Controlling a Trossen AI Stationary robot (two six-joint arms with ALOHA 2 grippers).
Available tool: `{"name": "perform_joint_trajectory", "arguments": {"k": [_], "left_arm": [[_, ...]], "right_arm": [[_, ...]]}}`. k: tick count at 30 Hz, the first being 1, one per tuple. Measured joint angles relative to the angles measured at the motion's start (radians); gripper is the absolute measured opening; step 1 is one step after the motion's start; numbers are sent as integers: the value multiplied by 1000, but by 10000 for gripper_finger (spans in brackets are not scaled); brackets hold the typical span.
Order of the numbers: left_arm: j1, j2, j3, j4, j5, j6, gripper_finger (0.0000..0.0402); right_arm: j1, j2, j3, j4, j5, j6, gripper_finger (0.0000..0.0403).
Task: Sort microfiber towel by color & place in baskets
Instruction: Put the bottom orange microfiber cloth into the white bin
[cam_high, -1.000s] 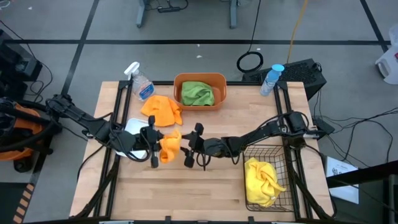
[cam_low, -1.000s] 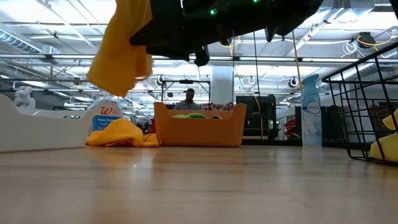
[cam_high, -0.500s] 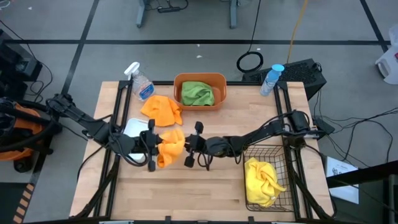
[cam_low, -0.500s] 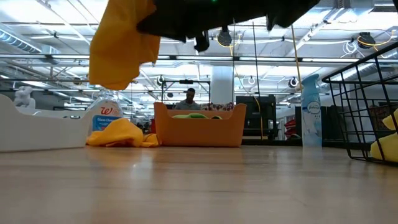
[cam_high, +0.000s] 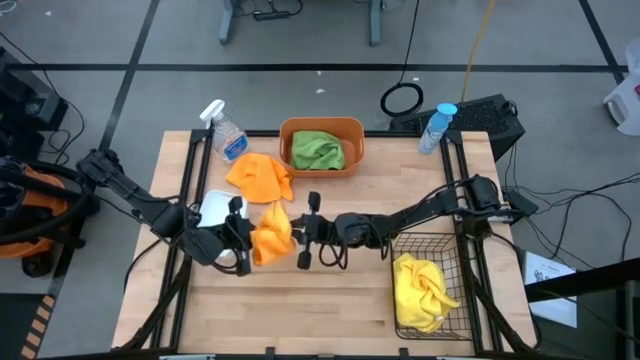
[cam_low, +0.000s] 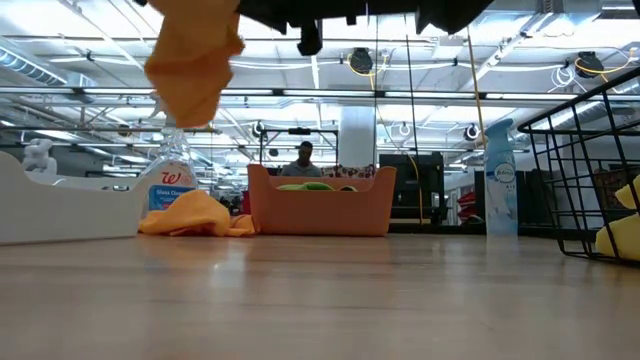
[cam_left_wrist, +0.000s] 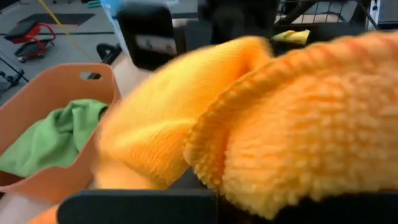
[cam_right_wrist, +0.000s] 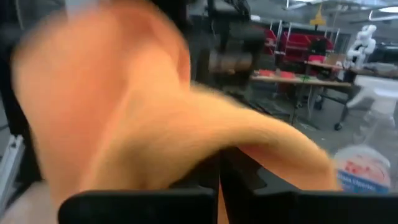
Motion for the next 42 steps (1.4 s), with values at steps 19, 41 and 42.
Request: {"name": "perform_joint_trajectory", "arguments": {"k": [19, 41, 42], "left_arm": [[-2, 1, -67, 95, -235, -69, 26], [44, 43, -66, 135, -103, 32, 257], [47, 44, -66, 136, -90, 39, 252]], "right_arm": [[0, -3, 15, -12, -83, 5, 0], [-3, 0, 10, -40, -126, -16, 0], [-3, 1, 10, -40, -127, -18, 0]]}}
